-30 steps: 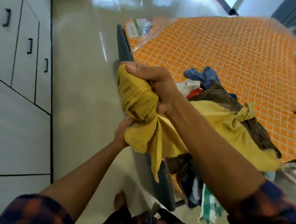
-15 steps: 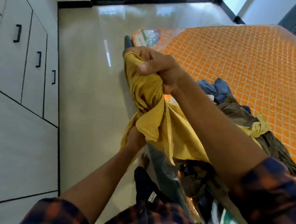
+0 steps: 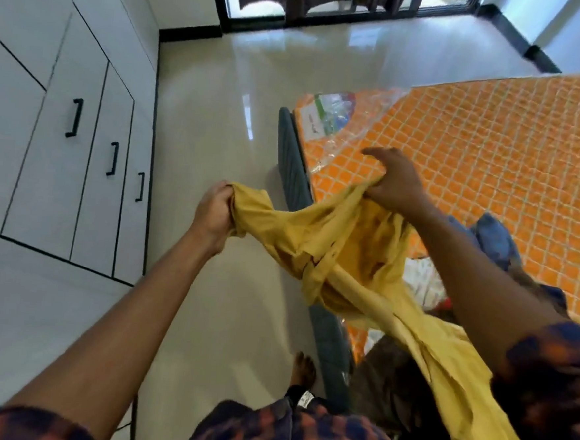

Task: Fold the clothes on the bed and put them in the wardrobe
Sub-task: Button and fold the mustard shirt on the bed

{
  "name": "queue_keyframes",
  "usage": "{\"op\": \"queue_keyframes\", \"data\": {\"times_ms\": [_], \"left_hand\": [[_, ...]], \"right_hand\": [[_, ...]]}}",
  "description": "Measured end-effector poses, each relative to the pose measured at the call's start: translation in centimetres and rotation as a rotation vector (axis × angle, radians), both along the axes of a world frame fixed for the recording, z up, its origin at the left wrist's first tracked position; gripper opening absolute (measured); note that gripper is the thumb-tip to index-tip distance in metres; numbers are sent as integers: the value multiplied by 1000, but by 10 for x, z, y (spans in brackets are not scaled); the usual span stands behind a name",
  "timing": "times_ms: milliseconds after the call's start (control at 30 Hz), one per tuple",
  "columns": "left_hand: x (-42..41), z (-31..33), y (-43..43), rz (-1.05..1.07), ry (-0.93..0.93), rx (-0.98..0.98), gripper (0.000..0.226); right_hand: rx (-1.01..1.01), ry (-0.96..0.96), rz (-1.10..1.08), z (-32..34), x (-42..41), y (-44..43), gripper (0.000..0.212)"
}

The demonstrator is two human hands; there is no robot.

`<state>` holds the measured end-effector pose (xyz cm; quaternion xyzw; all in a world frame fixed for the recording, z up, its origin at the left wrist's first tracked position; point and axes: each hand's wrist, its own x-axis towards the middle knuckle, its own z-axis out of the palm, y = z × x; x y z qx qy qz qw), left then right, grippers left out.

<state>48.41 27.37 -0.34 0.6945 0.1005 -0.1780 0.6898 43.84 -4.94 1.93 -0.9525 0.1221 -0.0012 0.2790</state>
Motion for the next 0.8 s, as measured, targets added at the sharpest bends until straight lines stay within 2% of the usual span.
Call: {"op": "queue_keyframes", "data": {"times_ms": [67, 133, 167, 267, 333, 400, 467, 533, 633, 700, 800], "left_hand": [[26, 16, -18, -24, -113, 86, 31], [52, 25, -29, -15, -209, 173, 30], [65, 27, -31, 12, -221, 205, 29], [112, 20, -19, 127, -155, 184, 28], [137, 22, -14, 112, -135, 180, 29], [163, 31, -16, 69, -154, 157, 30], [190, 41, -21, 63, -144, 101, 29], [216, 51, -25, 69, -122, 45, 26], [249, 62, -26, 25, -113, 12, 23], [272, 68, -24, -15, -110, 1, 25], [306, 77, -8, -4, -128, -28, 30]], "right_hand": [[169, 127, 301, -7, 15, 43, 71], [158, 167, 552, -23, 22, 86, 66], [160, 154, 582, -34, 24, 100, 59], [336, 7, 336, -58, 41, 113, 28], [500, -60, 123, -63, 51, 116, 19], [604, -90, 10, -62, 63, 125, 29], [572, -51, -37, -60, 72, 134, 52], [614, 77, -127, -65, 82, 142, 59], [864, 264, -250, -76, 109, 157, 70], [1019, 235, -310, -75, 140, 171, 65], [1241, 74, -457, -56, 197, 191, 39]]}}
